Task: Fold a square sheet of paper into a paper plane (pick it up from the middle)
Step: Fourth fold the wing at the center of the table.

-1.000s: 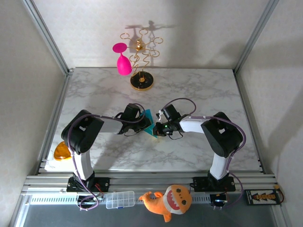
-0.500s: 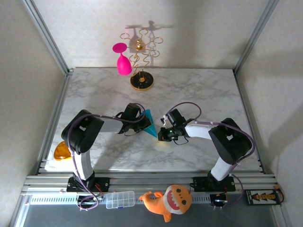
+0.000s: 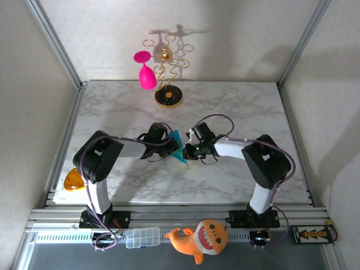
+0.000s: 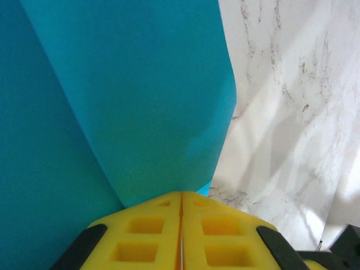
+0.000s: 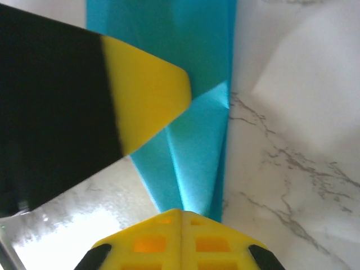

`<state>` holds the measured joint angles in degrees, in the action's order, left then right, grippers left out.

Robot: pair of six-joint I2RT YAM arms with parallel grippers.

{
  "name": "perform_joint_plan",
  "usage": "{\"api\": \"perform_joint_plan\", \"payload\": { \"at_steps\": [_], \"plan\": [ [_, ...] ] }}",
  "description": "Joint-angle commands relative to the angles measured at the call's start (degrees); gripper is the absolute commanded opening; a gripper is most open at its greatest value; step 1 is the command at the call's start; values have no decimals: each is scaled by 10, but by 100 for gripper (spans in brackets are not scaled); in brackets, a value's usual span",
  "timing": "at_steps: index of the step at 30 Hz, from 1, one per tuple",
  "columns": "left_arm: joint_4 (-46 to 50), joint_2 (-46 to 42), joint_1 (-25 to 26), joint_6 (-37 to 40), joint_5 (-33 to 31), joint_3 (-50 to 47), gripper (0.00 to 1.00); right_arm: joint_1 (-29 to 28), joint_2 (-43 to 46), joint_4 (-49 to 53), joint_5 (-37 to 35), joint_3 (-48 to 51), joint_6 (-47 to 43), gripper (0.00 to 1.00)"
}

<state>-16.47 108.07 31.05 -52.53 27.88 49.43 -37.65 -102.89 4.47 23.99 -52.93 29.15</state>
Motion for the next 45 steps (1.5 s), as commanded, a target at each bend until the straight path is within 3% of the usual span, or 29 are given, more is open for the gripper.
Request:
{"api": "perform_joint_plan", "payload": {
  "at_steps": [1, 14, 24, 27, 34, 45],
  "plan": [
    [81, 38, -1, 8, -53, -15, 9, -3, -16, 12, -8, -8, -8, 3],
    [72, -44, 22, 64, -36, 8, 13, -3, -41, 55, -51, 0, -12, 2],
    [70, -26, 42, 85, -23, 18, 10, -5, -48, 60, -54, -3, -10, 1],
    [85, -17, 41, 88, -45, 23, 11, -6, -50, 66, -57, -3, -13, 1],
    [112, 5, 12, 90, -79, 26, 10, -10, -58, 99, -92, 2, -31, 1],
    [123, 38, -60, 129, -49, 74, 11, -11, -75, 127, -121, 24, -46, 1]
  ]
}}
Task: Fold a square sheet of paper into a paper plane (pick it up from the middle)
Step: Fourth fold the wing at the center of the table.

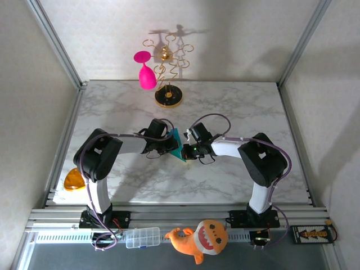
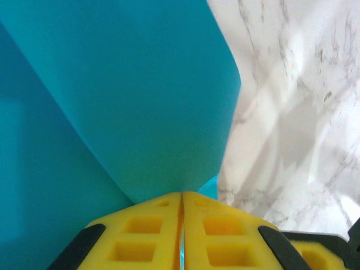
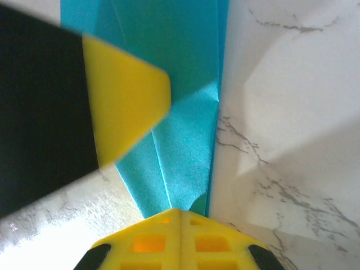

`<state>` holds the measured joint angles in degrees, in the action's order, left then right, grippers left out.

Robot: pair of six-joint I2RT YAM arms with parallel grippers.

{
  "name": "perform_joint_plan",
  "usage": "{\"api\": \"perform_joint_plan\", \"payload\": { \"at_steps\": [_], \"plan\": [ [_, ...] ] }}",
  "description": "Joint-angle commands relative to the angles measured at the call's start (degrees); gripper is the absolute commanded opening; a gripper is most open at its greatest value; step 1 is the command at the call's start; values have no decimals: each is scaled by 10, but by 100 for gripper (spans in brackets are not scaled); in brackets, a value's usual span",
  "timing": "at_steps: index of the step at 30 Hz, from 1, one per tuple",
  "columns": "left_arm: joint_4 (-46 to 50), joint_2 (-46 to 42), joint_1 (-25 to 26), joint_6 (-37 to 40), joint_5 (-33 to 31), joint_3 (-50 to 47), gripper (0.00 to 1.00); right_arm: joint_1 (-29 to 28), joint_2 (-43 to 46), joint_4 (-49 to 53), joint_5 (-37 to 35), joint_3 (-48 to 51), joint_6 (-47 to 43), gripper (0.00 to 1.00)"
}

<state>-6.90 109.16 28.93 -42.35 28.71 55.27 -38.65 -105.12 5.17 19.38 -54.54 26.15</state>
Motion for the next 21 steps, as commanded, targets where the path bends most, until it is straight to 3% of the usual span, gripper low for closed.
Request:
{"api": "perform_joint_plan", "payload": {
  "at_steps": [1, 21],
  "plan": [
    [27, 30, -40, 27, -56, 21, 11, -1, -58, 125, -77, 41, -20, 1],
    [32, 67, -91, 45, -76, 79, 11, -1, -67, 144, -102, 50, -32, 1]
  ]
}}
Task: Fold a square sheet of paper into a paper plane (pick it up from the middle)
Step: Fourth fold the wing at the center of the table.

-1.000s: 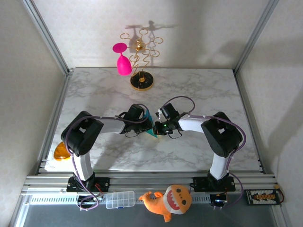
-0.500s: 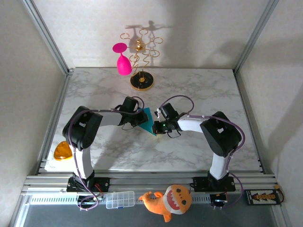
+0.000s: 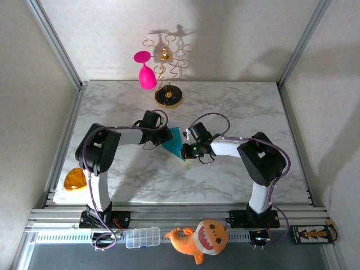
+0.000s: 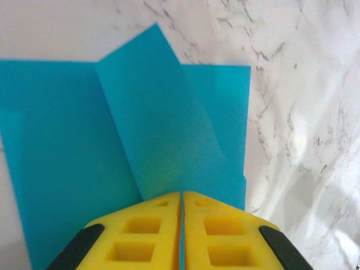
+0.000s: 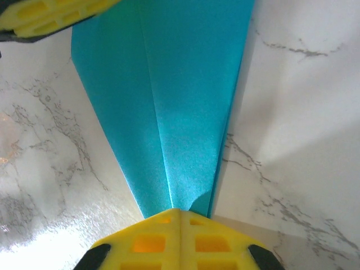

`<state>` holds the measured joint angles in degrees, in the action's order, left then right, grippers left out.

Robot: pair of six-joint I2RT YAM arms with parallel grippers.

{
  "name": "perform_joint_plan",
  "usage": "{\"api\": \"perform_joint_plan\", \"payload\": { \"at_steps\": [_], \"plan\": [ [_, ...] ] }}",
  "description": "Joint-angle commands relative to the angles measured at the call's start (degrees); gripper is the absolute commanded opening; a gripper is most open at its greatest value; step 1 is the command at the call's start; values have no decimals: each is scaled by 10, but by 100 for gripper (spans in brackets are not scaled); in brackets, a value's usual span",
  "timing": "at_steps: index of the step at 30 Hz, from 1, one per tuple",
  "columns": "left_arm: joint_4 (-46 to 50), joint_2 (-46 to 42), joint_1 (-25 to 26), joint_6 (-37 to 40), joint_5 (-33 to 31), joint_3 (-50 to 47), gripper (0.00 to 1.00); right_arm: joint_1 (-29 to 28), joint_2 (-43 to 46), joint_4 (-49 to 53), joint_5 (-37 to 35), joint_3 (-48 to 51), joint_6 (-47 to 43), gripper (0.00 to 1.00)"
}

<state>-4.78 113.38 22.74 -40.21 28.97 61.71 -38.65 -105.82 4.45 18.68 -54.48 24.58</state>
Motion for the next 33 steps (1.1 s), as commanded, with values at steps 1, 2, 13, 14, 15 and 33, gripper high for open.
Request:
{"api": "perform_joint_plan", "payload": {
  "at_steps": [1, 2, 13, 14, 15, 33],
  "plan": [
    [12, 27, -32, 26, -82, 18, 11, -2, -60, 151, -95, 51, -16, 1],
    [14, 31, -36, 29, -84, 24, 11, -2, -60, 152, -96, 52, -16, 1],
    [19, 68, -91, 47, -75, 73, 11, -3, -60, 155, -100, 58, -17, 1],
    [20, 73, -96, 48, -74, 79, 12, -4, -60, 156, -101, 58, -17, 1],
    [22, 78, -99, 51, -73, 84, 11, -5, -59, 156, -102, 58, -18, 1],
    [-13, -121, -73, 7, -44, -25, 14, -6, -48, 148, -89, 48, -11, 1]
  ]
}}
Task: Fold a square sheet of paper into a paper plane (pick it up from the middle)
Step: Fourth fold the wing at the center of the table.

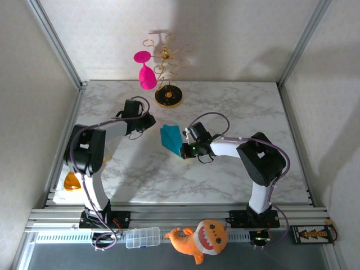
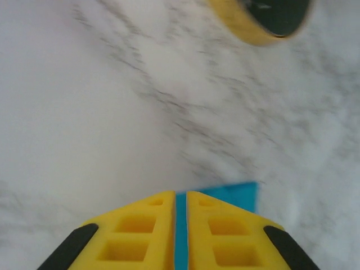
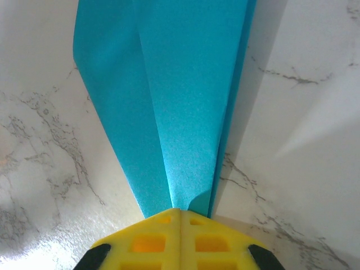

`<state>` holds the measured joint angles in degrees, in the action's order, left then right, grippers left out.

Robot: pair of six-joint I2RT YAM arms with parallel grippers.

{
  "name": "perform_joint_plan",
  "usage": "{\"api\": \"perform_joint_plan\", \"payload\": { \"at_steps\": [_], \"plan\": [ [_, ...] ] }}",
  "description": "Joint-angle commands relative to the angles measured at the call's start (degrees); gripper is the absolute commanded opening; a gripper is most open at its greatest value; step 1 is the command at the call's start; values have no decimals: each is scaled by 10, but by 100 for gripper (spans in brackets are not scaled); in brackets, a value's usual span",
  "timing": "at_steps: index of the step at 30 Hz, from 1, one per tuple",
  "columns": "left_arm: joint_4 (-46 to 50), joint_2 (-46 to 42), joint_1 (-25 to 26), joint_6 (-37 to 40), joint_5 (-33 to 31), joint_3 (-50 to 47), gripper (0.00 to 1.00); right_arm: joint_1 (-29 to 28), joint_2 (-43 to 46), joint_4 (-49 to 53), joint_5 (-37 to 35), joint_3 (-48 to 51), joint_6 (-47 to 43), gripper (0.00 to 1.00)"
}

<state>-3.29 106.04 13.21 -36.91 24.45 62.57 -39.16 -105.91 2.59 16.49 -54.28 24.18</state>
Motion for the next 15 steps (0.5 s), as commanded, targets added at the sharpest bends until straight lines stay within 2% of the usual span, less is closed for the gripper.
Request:
{"api": "perform_joint_plan", "payload": {
  "at_steps": [1, 8, 15],
  "plan": [
    [-40, -54, 31, -37, 7, -46, 15, -1, -46, 166, -66, 48, -6, 1],
    [-70, -25, 97, -59, 17, -52, 16, -1, -42, 164, -63, 50, -4, 1],
    [-77, 47, 101, -56, 10, -9, 13, -1, -36, 162, -55, 50, -8, 1]
  ]
}}
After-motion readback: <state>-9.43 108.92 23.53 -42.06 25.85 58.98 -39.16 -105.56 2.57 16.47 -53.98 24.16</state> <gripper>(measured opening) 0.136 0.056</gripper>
